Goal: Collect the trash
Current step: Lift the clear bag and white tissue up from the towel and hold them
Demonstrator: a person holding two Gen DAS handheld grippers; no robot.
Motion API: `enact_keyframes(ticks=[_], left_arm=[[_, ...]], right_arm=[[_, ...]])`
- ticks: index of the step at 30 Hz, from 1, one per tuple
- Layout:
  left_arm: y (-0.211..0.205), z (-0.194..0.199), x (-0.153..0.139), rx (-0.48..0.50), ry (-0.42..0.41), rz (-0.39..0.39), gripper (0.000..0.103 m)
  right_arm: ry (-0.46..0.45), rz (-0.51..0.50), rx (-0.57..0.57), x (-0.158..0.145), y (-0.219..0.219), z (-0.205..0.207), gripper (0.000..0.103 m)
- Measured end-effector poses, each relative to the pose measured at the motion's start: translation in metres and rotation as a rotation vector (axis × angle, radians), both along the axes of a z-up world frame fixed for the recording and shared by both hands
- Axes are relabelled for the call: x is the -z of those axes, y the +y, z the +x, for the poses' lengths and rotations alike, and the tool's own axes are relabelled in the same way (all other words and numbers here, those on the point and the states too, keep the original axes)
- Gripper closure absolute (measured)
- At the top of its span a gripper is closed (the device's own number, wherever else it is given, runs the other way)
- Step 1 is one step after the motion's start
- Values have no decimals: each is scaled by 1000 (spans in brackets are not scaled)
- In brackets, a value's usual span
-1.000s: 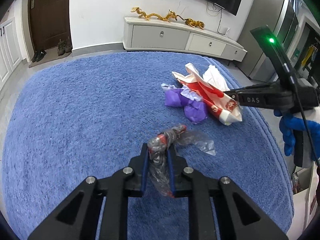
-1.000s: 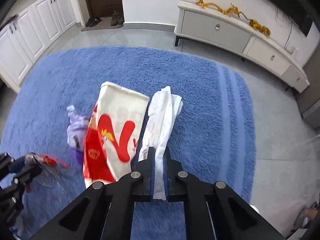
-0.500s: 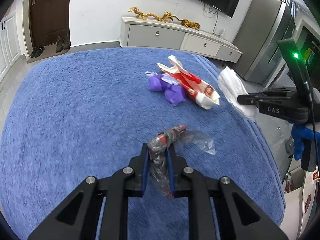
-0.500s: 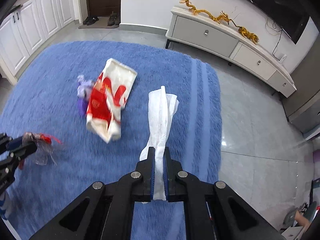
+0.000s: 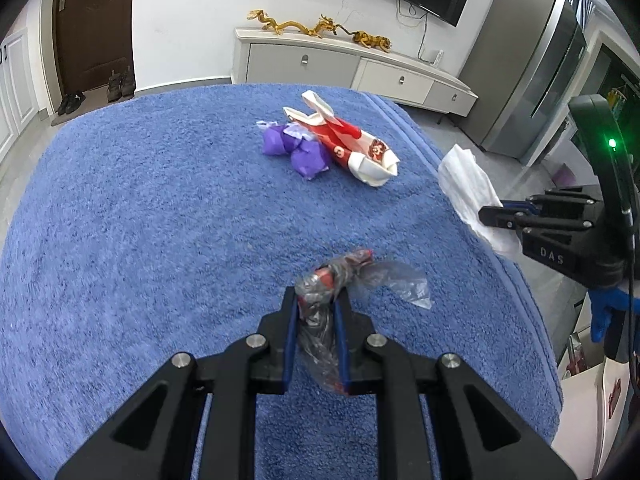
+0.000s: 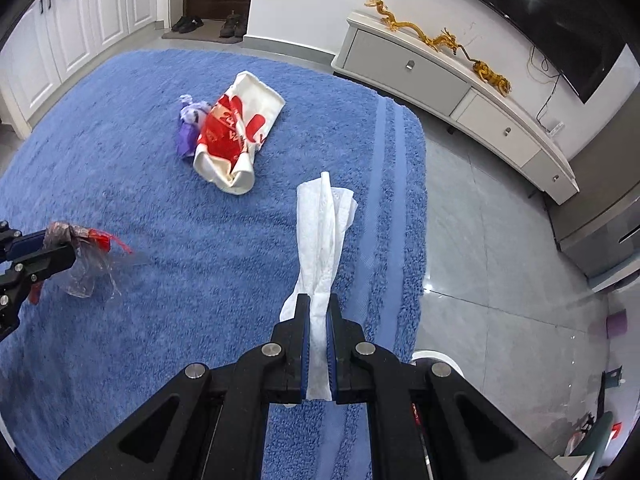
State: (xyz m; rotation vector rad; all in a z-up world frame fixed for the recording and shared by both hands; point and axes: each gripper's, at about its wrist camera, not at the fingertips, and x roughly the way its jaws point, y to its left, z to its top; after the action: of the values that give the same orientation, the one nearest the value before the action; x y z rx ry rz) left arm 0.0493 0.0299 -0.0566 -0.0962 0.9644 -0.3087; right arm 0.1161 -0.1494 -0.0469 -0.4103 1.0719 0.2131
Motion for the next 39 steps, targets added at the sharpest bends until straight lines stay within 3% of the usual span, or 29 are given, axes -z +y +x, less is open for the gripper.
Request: enact_keyframes(ticks=[23, 39], left_arm=[[12, 12, 17, -40, 51, -35, 87], [-5, -26, 4, -67, -71, 90, 87]], right_arm=[[-1, -9, -26, 17, 1, -10, 96], [-1, 44, -29, 18, -9, -26, 96]])
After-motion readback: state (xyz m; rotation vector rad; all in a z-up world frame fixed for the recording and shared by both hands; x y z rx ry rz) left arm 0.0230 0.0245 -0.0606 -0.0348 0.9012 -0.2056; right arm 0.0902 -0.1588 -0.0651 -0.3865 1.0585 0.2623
